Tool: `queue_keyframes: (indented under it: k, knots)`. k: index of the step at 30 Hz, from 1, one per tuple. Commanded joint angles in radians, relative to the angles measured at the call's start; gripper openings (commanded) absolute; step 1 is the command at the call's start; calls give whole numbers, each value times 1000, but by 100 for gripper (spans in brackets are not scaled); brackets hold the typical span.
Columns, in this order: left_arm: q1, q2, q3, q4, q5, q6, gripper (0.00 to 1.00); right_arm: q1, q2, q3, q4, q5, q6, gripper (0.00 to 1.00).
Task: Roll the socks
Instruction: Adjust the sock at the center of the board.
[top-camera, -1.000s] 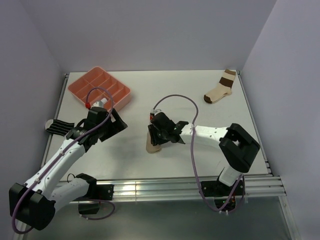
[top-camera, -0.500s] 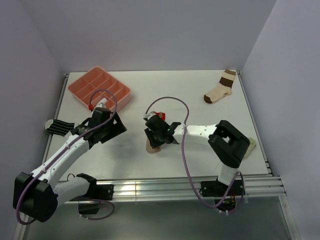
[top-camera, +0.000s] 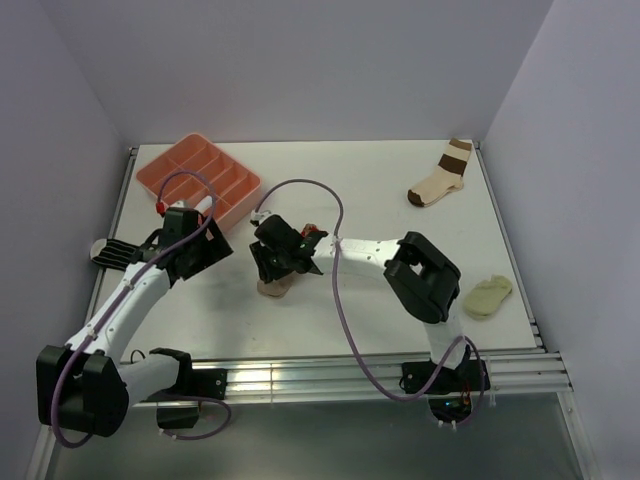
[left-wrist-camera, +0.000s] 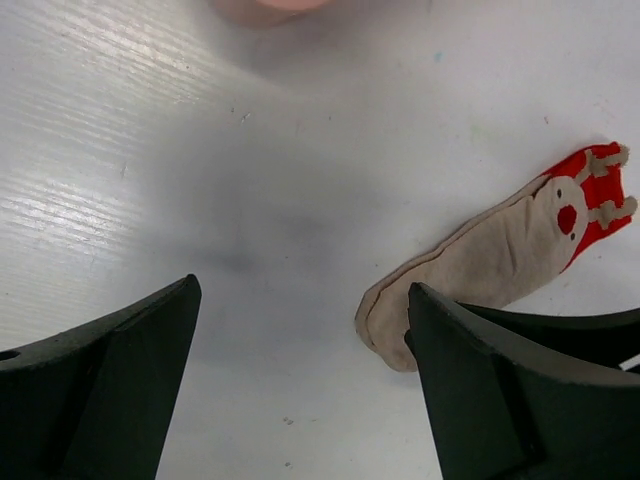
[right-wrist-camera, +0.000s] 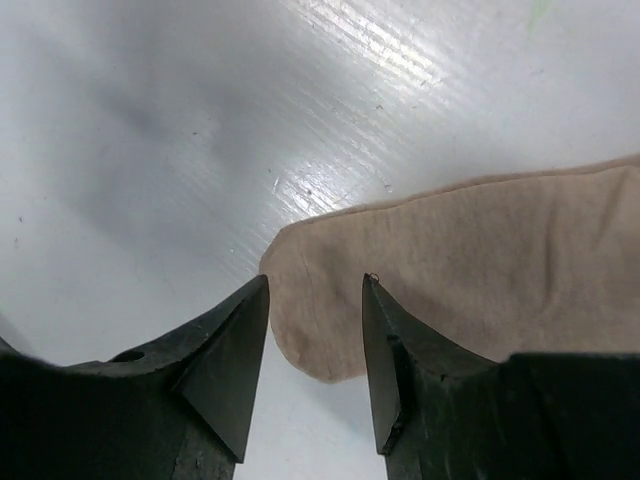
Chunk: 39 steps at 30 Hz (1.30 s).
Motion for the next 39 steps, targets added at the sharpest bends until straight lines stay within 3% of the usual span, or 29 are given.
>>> queue_keyframes:
  k: [1,7,19,26,39]
  knots:
    - [25,-51,40,40,50,37,91,18,-103,-5,38,37,-142,50]
    - [31,-74,-4,52,79,5,90,116,-190,-104,43,183,-326,62]
    - [31,-150,-80,37,82,-49,90,238,-124,-169,104,335,-409,60]
    - [31,-191,-120,19,97,-67,90,251,-62,-160,155,413,-474,59]
    - [31,-200,-132,-10,101,-70,90,251,41,-158,207,425,-472,52]
